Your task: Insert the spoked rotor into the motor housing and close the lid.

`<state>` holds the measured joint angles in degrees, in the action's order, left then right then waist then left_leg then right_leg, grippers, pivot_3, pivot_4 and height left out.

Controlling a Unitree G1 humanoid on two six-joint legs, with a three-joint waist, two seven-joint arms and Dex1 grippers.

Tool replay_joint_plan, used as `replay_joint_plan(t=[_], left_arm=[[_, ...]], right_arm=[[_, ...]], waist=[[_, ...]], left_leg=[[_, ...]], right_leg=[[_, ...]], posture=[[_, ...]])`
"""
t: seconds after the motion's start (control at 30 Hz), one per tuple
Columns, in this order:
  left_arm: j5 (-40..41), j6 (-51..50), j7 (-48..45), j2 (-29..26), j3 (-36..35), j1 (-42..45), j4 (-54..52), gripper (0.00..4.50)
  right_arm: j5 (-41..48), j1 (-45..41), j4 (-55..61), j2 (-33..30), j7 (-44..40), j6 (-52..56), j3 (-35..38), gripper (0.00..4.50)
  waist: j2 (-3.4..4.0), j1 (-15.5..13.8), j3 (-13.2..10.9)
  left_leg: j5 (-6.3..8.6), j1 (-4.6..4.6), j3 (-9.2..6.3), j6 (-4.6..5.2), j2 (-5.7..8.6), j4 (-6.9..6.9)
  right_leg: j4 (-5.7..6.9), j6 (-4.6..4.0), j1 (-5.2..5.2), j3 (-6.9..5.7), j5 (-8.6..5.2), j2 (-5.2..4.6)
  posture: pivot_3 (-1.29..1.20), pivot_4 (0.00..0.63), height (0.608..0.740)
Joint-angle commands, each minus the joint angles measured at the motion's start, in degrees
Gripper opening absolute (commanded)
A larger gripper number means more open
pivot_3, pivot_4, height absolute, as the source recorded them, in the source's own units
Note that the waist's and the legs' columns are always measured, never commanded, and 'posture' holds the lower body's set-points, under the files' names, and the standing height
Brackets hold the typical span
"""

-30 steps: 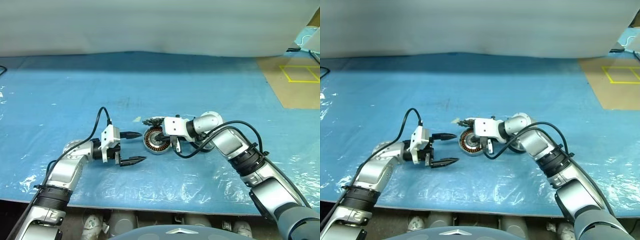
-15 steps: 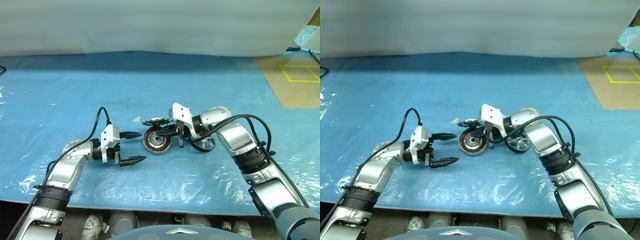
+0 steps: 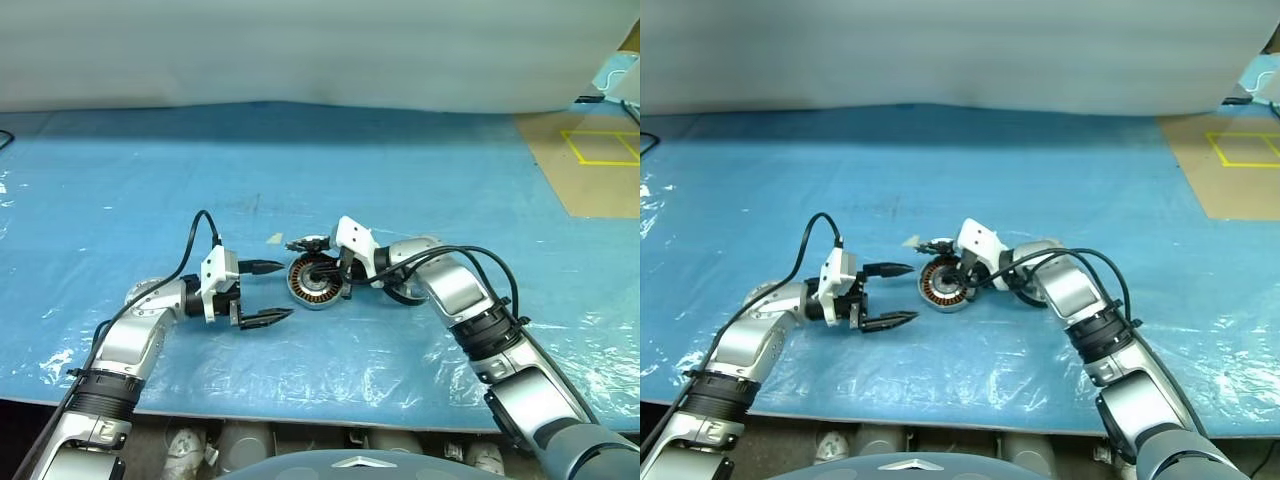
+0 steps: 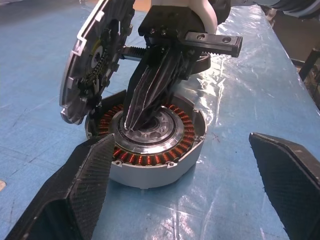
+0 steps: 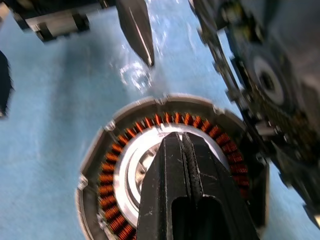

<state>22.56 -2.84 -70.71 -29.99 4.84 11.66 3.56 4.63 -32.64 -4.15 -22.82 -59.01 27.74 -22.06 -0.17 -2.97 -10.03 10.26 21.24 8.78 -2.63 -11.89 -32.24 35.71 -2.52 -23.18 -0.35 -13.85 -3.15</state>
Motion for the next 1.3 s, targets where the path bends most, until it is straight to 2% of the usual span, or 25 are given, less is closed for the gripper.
replay_joint_plan(t=[0.03, 0.3, 0.43, 0.53, 0.67, 0.8, 0.87, 0.93, 1.0, 1.1, 1.3], left_arm=[[0.91, -0.16, 0.24, 0.24, -0.20, 0.83, -2.78, 4.50], [0.68, 0.38, 0.00, 0.44, -0.24, 0.60, -2.03, 4.50], [0.62, 0.41, 0.00, 0.58, -0.14, 0.63, -1.97, 4.50], [0.97, -0.04, -0.10, 0.37, -0.34, 0.42, -2.64, 4.50], [1.49, -0.44, -0.39, -0.32, -0.84, -0.38, -3.78, 4.50], [2.94, -2.34, 0.27, -0.69, -1.41, -1.00, -6.60, 4.50], [3.41, -3.20, 0.67, -0.54, -1.35, -1.05, -7.92, 4.50], [3.81, -4.15, 1.36, 0.12, -0.99, -0.71, -8.81, 4.50], [4.20, -4.81, 1.83, 1.01, -0.30, -0.33, -9.48, 4.50], [4.42, -5.91, 1.85, 1.77, 0.74, 0.02, -10.06, 4.50], [3.99, -6.77, 1.30, 2.40, 2.59, 0.43, -10.83, 4.50]], right_arm=[[-2.10, 0.38, -1.25, -1.37, -0.29, -2.70, -1.61, 0.03], [-7.12, 1.44, -1.75, -2.69, 0.42, -8.91, -5.62, 0.03], [1.47, 0.35, 1.18, -0.30, -1.68, -2.25, 0.22, 0.03], [6.45, 0.07, 6.37, -1.61, -3.67, 2.89, 3.79, 0.03], [11.16, 1.77, 14.89, -5.82, -4.43, 8.96, 7.68, 0.03], [13.85, 4.97, 22.67, -13.18, -5.22, 13.06, 11.56, 0.03], [14.14, 5.67, 24.17, -17.65, -6.22, 13.41, 13.21, 0.03], [11.31, 5.63, 22.80, -22.75, -7.71, 9.37, 12.89, 0.03], [8.24, 4.64, 19.50, -26.37, -8.83, 4.43, 11.74, 0.61], [5.39, 0.99, 13.58, -27.14, -8.78, 0.37, 10.27, 1.63], [2.27, -1.87, 10.24, -30.16, -17.08, -6.34, 5.82, 3.70]], waist=[[0.00, -0.01, 0.00], [0.00, 0.01, 0.01], [0.00, 0.01, 0.01], [0.01, -0.12, -0.01], [0.01, -0.72, -0.01], [0.01, -1.26, -0.01], [0.03, -1.37, -0.02], [0.03, -1.43, -0.02], [0.03, -1.43, -0.02], [0.03, -0.88, -0.02], [0.04, -1.01, -0.02]], left_leg=[[0.00, -0.01, 0.00, 0.00, 0.00, 0.00], [0.00, -0.16, 0.00, 0.00, 0.00, -0.01], [0.00, -0.17, 0.00, 0.01, 0.00, -0.02], [0.00, -0.08, 0.00, 0.01, -0.01, -0.02], [0.00, 0.02, 0.00, 0.01, -0.01, 0.02], [0.00, -0.02, 0.00, 0.01, -0.01, 0.09], [0.00, -0.01, 0.00, 0.01, 0.00, 0.08], [0.01, -0.02, 0.01, 0.01, 0.01, 0.04], [0.01, -0.11, 0.02, 0.01, 0.01, 0.02], [0.01, -0.15, 0.03, 0.01, 0.02, 0.00], [0.00, 0.01, 0.04, 0.03, 0.01, 0.03]], right_leg=[[0.01, 0.00, 0.00, 0.01, 0.00, 0.00], [0.04, 0.00, 0.12, 0.01, 0.00, 0.00], [0.04, 0.00, 0.14, 0.02, 0.00, 0.00], [0.02, 0.00, 0.08, 0.01, 0.00, 0.00], [-0.02, 0.00, 0.00, 0.00, 0.00, 0.01], [-0.03, 0.00, 0.00, -0.01, 0.00, 0.01], [-0.06, 0.00, 0.01, 0.00, 0.00, 0.00], [-0.05, 0.01, 0.01, 0.04, 0.00, -0.05], [-0.04, 0.02, 0.08, 0.07, 0.00, -0.05], [-0.01, 0.02, 0.09, 0.09, 0.00, -0.02], [0.00, 0.00, -0.05, 0.09, -0.01, 0.04]], posture=[[0.00, 0.150, 0.740], [0.00, 0.150, 0.740], [0.00, 0.150, 0.740], [0.00, 0.150, 0.740], [0.00, 0.150, 0.740], [0.00, 0.150, 0.740], [0.00, 0.150, 0.740], [0.00, 0.150, 0.740], [0.00, 0.150, 0.740], [0.00, 0.150, 0.740], [0.00, 0.150, 0.740]])
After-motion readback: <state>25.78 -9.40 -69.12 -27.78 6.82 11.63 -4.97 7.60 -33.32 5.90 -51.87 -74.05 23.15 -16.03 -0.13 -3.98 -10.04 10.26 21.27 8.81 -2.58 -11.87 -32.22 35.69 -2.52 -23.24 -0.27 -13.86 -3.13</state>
